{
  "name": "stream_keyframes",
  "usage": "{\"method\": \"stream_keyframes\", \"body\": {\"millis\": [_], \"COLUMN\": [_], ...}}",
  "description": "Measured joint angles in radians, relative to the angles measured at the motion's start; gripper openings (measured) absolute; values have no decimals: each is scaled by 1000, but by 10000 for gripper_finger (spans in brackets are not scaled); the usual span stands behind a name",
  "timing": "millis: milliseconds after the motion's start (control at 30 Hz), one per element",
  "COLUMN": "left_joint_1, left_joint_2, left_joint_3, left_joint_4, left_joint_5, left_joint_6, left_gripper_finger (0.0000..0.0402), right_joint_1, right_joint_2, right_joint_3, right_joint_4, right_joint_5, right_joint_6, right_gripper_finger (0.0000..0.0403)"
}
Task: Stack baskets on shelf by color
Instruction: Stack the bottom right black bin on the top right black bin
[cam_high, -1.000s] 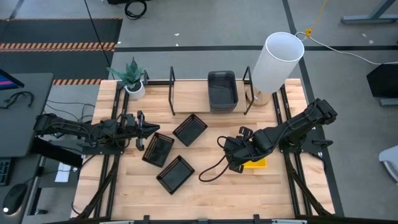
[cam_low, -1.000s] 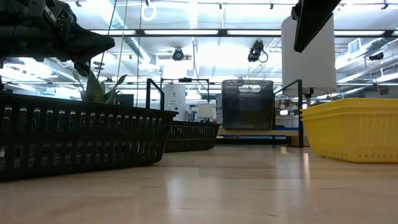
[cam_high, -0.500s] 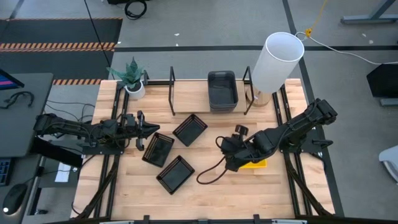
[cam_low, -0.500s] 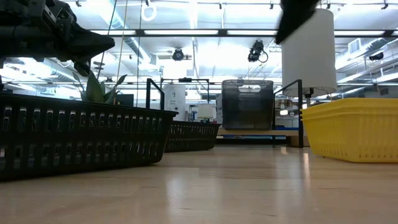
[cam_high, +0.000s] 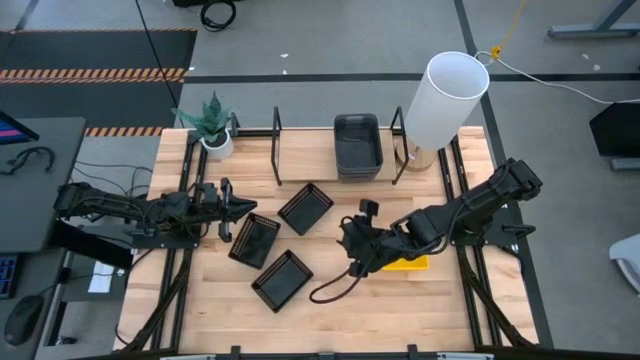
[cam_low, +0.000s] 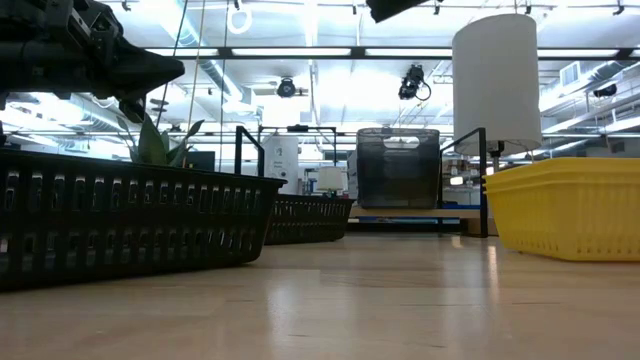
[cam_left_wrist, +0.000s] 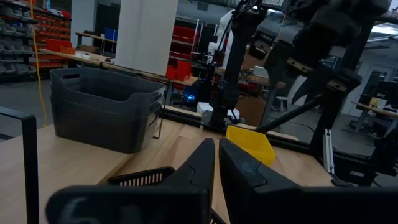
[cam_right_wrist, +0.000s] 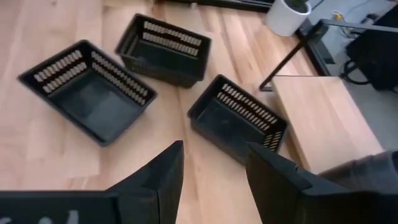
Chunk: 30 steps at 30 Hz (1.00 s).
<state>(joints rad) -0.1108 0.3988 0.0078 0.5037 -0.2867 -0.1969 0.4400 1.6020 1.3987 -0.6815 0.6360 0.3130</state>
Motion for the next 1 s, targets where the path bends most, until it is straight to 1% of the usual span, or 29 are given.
{"method": "stream_keyframes", "body": {"millis": [133,300,600,800,1000], "left_joint_1": [0,0,0,0,0], "left_joint_2": [0,0,0,0,0], "left_joint_3": [0,0,0,0,0], "left_joint_4": [0,0,0,0,0], "left_joint_5": [0,0,0,0,0], "left_joint_6": [0,0,0,0,0], "left_gripper_finger": [34,38,28,36,37], "right_joint_1": [-19,-32,-37,-68,-103], "right_joint_2": [0,0,-2,-3,-1], "right_joint_3": [0,0,19,20,16], "right_joint_4": [12,59,128,195,198], "right_joint_5": [11,9,-83,-66,-5], "right_joint_6": [11,101,189,142,135], "right_gripper_finger": [173,173,173,173,173]}}
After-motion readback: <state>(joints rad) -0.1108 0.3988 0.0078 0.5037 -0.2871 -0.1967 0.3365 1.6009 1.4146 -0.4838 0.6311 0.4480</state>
